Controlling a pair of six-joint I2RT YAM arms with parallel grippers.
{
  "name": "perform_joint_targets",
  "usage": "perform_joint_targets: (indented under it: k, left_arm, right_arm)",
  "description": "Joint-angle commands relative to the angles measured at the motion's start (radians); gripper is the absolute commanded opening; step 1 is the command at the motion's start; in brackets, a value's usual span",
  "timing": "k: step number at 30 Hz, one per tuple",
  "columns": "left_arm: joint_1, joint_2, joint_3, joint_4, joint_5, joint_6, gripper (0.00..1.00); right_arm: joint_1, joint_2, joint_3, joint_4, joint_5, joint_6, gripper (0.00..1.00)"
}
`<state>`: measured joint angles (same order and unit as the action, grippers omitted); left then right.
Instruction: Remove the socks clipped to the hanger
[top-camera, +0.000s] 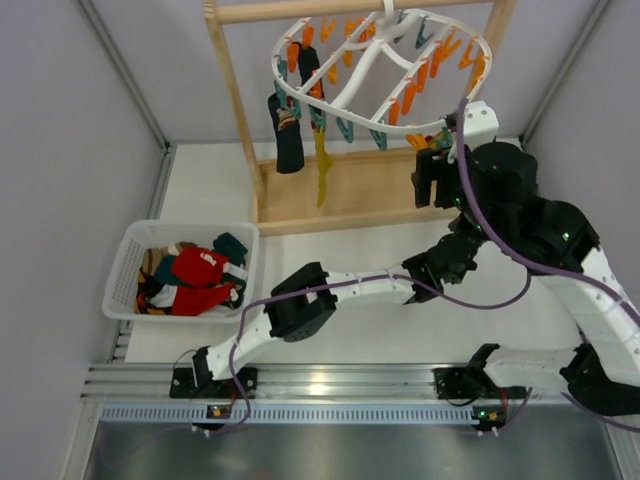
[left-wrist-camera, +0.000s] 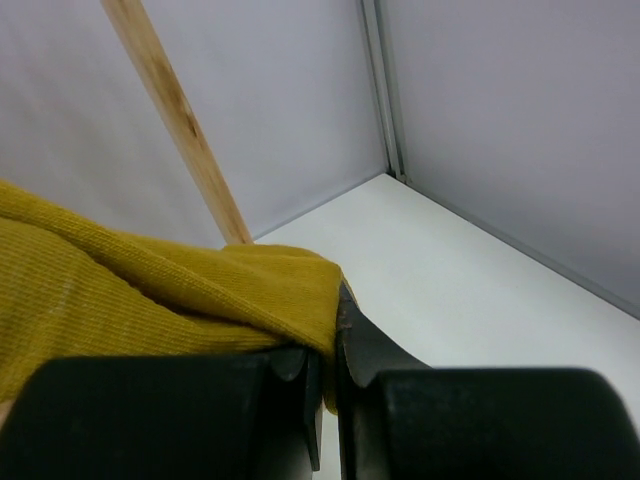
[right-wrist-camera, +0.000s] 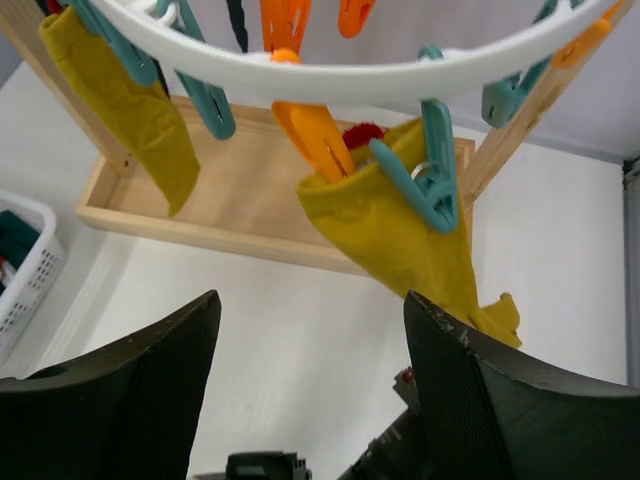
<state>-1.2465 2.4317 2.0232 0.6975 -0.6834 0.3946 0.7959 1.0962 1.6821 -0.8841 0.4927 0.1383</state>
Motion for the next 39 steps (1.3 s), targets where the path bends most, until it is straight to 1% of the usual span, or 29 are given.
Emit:
perform_joint_targets:
  k: [1, 6, 9, 11, 13, 14, 18, 21, 26, 33, 34, 36, 37, 39]
  left_arm:
    - [-0.007, 0.023, 0.048, 0.046, 0.038, 0.003, 0.07]
    - [-0.007, 0.017, 0.045, 0.046, 0.036, 0.001, 0.07]
    - [-0.008, 0.01, 0.043, 0.046, 0.038, -0.006, 0.07]
    - [-0.008, 0.006, 0.039, 0.045, 0.038, -0.01, 0.07]
    - [-0.008, 0.001, 0.031, 0.046, 0.036, -0.011, 0.07]
    - [-0.008, -0.002, 0.028, 0.046, 0.036, -0.011, 0.07]
    - [-0.007, -0.011, 0.019, 0.046, 0.033, -0.01, 0.06]
    - [-0.008, -0.017, 0.012, 0.046, 0.031, -0.013, 0.06]
    - [-0.008, -0.029, 0.003, 0.046, 0.03, -0.02, 0.06]
    - [-0.008, -0.043, -0.011, 0.046, 0.031, -0.042, 0.06]
    - [-0.008, -0.046, -0.017, 0.046, 0.03, -0.045, 0.06]
    - [-0.008, -0.06, -0.023, 0.046, 0.022, -0.075, 0.06]
    - [-0.008, -0.068, -0.044, 0.046, 0.031, -0.088, 0.06]
    - [-0.008, -0.086, -0.061, 0.046, 0.038, -0.105, 0.06]
  right_arm:
    - [0.028, 0.076, 0.126, -0.015, 0.108, -0.06, 0.71]
    - [0.078, 0.25, 0.315, -0.072, 0.236, -0.129, 0.68]
    - [0.095, 0.326, 0.376, -0.096, 0.334, -0.178, 0.66]
    - [0.106, 0.358, 0.383, -0.096, 0.403, -0.201, 0.64]
    - [0.115, 0.373, 0.373, -0.079, 0.447, -0.216, 0.62]
    - [0.118, 0.378, 0.364, -0.066, 0.466, -0.236, 0.59]
    - [0.129, 0.393, 0.337, 0.005, 0.503, -0.282, 0.54]
    - [0.141, 0.413, 0.324, 0.065, 0.57, -0.336, 0.52]
    - [0.144, 0.429, 0.285, 0.143, 0.622, -0.401, 0.52]
    - [0.146, 0.401, 0.208, 0.226, 0.612, -0.399, 0.52]
    - [0.147, 0.386, 0.188, 0.284, 0.618, -0.422, 0.51]
    - [0.146, 0.361, 0.098, 0.377, 0.624, -0.459, 0.49]
    - [0.146, 0.347, 0.065, 0.463, 0.635, -0.492, 0.48]
    - [0.146, 0.32, 0.013, 0.511, 0.639, -0.513, 0.48]
